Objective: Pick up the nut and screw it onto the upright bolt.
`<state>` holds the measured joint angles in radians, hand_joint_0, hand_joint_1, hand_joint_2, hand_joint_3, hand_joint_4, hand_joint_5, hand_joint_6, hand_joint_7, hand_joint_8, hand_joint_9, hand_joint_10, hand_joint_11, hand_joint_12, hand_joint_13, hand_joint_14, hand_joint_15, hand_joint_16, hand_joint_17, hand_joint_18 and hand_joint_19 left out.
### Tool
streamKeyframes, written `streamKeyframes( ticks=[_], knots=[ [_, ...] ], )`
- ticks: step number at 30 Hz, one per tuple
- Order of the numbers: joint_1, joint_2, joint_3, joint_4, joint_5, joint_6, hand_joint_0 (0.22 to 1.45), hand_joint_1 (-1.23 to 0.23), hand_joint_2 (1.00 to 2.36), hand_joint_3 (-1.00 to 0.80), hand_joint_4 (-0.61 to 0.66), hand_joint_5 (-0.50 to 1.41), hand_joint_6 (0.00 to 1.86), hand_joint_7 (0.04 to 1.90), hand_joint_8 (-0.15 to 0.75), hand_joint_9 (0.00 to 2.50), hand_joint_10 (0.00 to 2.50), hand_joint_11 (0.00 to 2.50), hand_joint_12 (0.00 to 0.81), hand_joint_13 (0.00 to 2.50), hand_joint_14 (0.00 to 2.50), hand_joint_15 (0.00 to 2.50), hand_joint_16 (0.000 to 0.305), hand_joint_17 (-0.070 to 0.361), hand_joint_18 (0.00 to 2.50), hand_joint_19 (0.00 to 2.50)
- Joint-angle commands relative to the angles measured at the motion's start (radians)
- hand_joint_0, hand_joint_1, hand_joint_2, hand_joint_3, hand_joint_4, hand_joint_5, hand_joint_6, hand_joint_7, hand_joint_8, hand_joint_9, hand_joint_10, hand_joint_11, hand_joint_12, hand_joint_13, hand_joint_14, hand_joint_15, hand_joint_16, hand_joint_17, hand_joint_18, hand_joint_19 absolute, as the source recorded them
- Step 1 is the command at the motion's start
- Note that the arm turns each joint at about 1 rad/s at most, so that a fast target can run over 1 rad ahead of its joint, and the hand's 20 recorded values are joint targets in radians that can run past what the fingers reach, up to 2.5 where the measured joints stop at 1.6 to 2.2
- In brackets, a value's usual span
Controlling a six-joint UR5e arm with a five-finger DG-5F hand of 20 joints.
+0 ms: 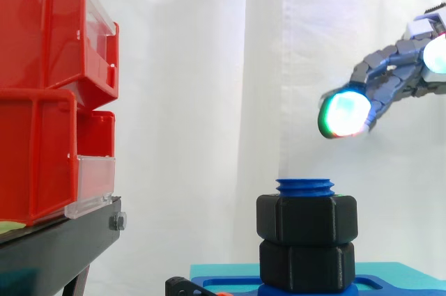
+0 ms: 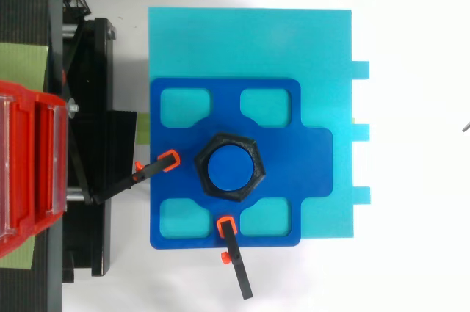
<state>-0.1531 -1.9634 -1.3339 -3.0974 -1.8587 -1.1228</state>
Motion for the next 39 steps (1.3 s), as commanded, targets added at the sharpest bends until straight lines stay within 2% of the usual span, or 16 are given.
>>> streamKeyframes(
  ticks=[1,2,4,6,9,11,23,24,25,26,28,35,39],
  knots=[
    [0.004,0.003,-0.002,-0.043,0.062,0.135,0.48,-0.37,1.0,-0.5,0.14,-0.22,0.5,0.68,0.183,0.19,0.0,0.0,0.301,0.0,0.0,0.0,0.036,0.082,0.0,0.0],
    [0.007,0.003,-0.002,-0.043,0.092,0.195,0.49,-0.37,1.0,-0.5,0.14,-0.22,0.5,0.67,0.183,0.16,0.0,0.0,0.303,0.0,0.0,0.0,0.038,0.085,0.0,0.0],
    [0.009,0.003,-0.002,-0.043,0.119,0.255,0.49,-0.37,1.0,-0.5,0.13,-0.23,0.5,0.67,0.178,0.14,0.0,0.0,0.301,0.0,0.0,0.0,0.038,0.086,0.0,0.0],
    [0.014,0.001,-0.002,-0.043,0.177,0.371,0.49,-0.38,1.0,-0.5,0.12,-0.23,0.5,0.67,0.164,0.11,0.0,0.0,0.297,0.0,0.0,0.0,0.038,0.086,0.0,0.0],
    [0.017,0.003,-0.002,-0.043,0.216,0.448,0.48,-0.38,1.0,-0.5,0.13,-0.24,0.5,0.66,0.165,0.08,0.0,0.0,0.299,0.0,0.0,0.0,0.039,0.087,0.0,0.0],
    [0.02,0.003,-0.002,-0.043,0.227,0.472,0.48,-0.38,1.0,-0.5,0.14,-0.24,0.5,0.66,0.167,0.08,0.0,0.0,0.302,0.0,0.0,0.0,0.039,0.088,0.0,0.0],
    [0.024,0.003,-0.002,-0.052,0.23,0.48,0.48,-0.36,1.0,-0.5,0.14,-0.24,0.5,0.65,0.175,0.03,0.0,0.0,0.309,0.0,0.0,0.0,0.04,0.091,0.0,0.0],
    [0.026,0.003,-0.002,-0.067,0.23,0.483,0.47,-0.36,1.0,-0.5,0.14,-0.24,0.5,0.65,0.175,0.02,0.0,0.0,0.31,0.0,0.0,0.0,0.04,0.091,0.0,0.0],
    [0.033,0.003,-0.002,-0.135,0.23,0.482,0.47,-0.36,1.0,-0.5,0.14,-0.24,0.5,0.66,0.175,0.02,0.0,0.0,0.311,0.0,0.0,0.0,0.04,0.09,0.0,0.0],
    [0.037,0.003,-0.002,-0.164,0.233,0.482,0.47,-0.35,1.0,-0.5,0.13,-0.24,0.5,0.66,0.175,0.02,0.0,0.0,0.313,0.0,0.0,0.0,0.041,0.091,0.0,0.0],
    [0.055,0.003,-0.002,-0.225,0.233,0.497,0.47,-0.35,1.0,-0.5,0.12,-0.24,0.5,0.65,0.174,0.02,0.0,0.0,0.312,0.0,0.0,0.0,0.041,0.092,0.0,0.0],
    [0.072,0.001,-0.008,-0.225,0.237,0.566,0.45,-0.36,1.0,-0.5,0.06,-0.24,0.5,0.62,0.179,0.01,0.0,0.0,0.325,0.0,0.0,0.0,0.044,0.098,0.0,0.0],
    [0.076,0.001,-0.01,-0.188,0.239,0.59,0.45,-0.36,1.0,-0.5,0.05,-0.24,0.5,0.61,0.178,0.02,0.0,0.0,0.325,0.0,0.0,0.0,0.044,0.099,0.0,0.0]
  ],
)
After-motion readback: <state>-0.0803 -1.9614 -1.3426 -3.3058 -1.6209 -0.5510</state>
